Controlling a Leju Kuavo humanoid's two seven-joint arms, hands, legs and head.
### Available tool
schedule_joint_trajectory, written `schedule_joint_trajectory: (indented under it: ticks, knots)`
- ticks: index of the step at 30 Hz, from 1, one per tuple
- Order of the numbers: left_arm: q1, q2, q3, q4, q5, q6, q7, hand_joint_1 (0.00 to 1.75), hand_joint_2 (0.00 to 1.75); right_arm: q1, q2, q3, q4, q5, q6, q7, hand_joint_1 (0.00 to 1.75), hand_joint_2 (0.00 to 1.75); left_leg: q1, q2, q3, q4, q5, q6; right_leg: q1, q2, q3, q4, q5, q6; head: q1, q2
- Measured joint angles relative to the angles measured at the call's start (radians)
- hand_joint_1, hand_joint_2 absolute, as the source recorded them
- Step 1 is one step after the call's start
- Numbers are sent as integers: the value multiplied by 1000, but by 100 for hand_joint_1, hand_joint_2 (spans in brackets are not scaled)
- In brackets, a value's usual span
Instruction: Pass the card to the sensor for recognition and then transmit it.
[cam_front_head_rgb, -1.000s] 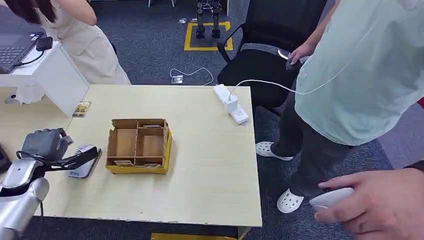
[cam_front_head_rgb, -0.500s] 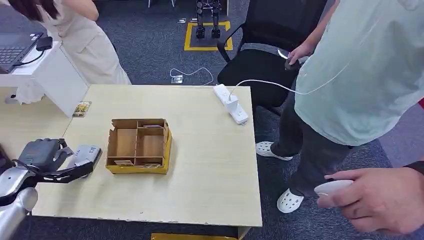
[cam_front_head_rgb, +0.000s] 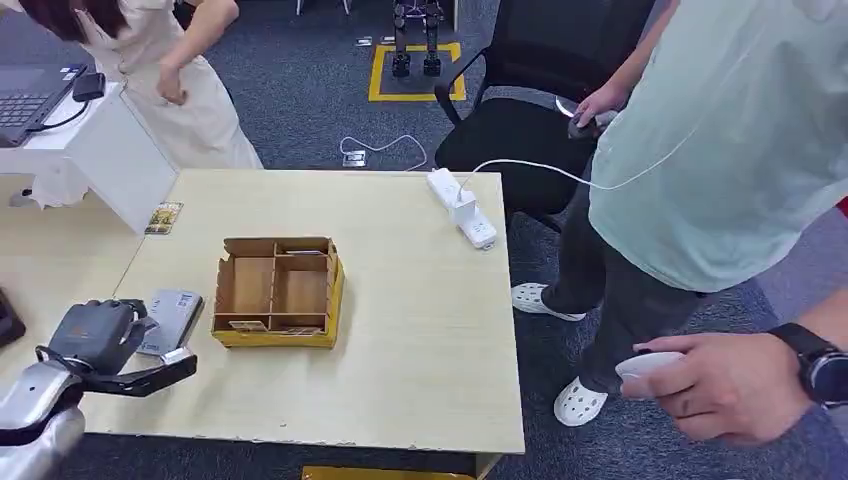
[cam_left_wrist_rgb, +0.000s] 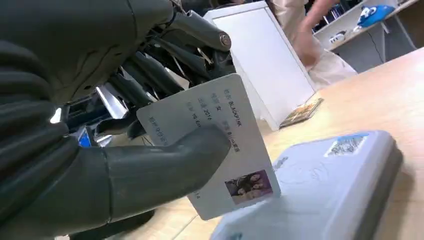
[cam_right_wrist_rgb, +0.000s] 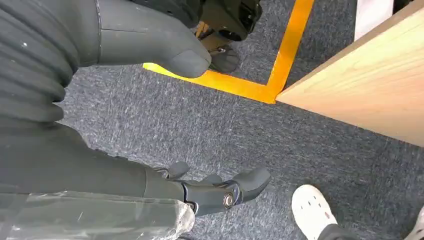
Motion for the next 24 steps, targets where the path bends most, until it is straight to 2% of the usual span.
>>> schedule_joint_trajectory:
  ticks: [8,14,24]
  knots:
    - [43,-45,0,-25,-19,54,20,175,175,1,0,-3,0,-2,-14,0,0,175,0,0,0,0,0,0,0,0,0,0,0,0,0,0]
    - [59,-85,0,-31,-74,103,44,175,175,1,0,-4,0,-1,-14,0,0,175,0,0,0,0,0,0,0,-1,1,0,0,0,0,0]
    - [73,-121,0,-31,-120,93,73,175,175,-3,0,-10,0,-1,-15,-6,0,175,0,-1,0,0,0,0,0,-1,1,0,0,0,0,0]
